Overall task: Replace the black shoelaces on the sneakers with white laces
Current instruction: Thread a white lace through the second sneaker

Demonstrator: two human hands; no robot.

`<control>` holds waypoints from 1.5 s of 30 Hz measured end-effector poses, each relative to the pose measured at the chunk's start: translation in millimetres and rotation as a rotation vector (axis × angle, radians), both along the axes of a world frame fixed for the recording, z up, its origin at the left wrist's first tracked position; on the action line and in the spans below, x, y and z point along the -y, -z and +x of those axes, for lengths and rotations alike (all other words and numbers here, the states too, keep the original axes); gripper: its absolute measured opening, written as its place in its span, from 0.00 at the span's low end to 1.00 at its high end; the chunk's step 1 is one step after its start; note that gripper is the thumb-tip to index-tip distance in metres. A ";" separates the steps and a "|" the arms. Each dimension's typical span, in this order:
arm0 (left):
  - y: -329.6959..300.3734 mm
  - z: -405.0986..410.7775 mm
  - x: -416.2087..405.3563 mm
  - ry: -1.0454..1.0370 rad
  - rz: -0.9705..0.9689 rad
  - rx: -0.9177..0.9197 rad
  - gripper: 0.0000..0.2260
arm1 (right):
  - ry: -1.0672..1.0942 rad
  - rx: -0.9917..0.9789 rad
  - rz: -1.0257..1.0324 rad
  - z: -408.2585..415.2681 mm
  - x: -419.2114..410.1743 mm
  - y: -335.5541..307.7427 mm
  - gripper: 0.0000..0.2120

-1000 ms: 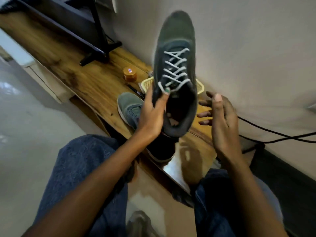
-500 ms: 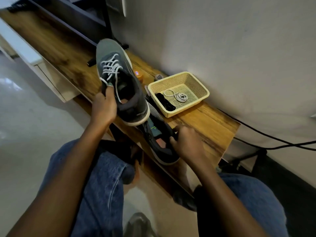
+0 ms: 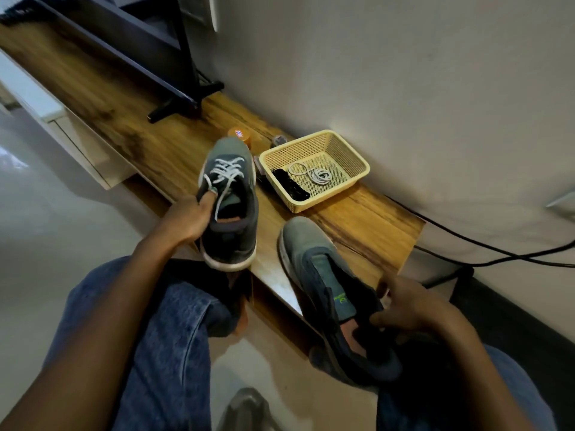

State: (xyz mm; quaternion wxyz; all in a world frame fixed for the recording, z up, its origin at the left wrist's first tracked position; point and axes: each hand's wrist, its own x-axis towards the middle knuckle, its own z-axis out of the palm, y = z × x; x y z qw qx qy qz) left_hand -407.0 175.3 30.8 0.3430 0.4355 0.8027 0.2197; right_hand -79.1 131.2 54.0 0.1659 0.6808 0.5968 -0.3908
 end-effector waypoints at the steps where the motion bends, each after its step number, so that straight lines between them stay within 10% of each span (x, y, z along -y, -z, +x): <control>1: 3.5 1.8 0.1 0.040 -0.023 0.010 0.23 | 0.072 -0.039 -0.031 6.2 1.5 0.7 0.21; 9: 30.7 15.6 4.3 0.284 -0.124 0.014 0.24 | 0.472 -0.320 0.027 14.5 -2.2 13.9 0.20; 18: 56.2 16.9 0.5 0.412 -0.223 0.010 0.47 | 0.201 -0.160 0.123 5.2 -10.2 13.5 0.24; 26: 9.2 49.3 -9.8 0.143 0.067 0.001 0.37 | 0.216 -0.124 0.500 5.9 -12.4 5.5 0.18; 31: -5.5 102.6 -16.3 0.391 0.506 -0.155 0.21 | 0.143 -0.294 0.894 -25.9 -38.4 -8.2 0.07; 38: 6.8 133.0 -41.5 0.577 0.447 -0.267 0.18 | -0.133 -0.292 0.992 -64.9 -147.5 16.2 0.07; 45: 12.3 133.2 -60.1 0.576 0.240 -0.395 0.22 | -0.301 -0.006 0.662 -89.4 -236.8 64.8 0.15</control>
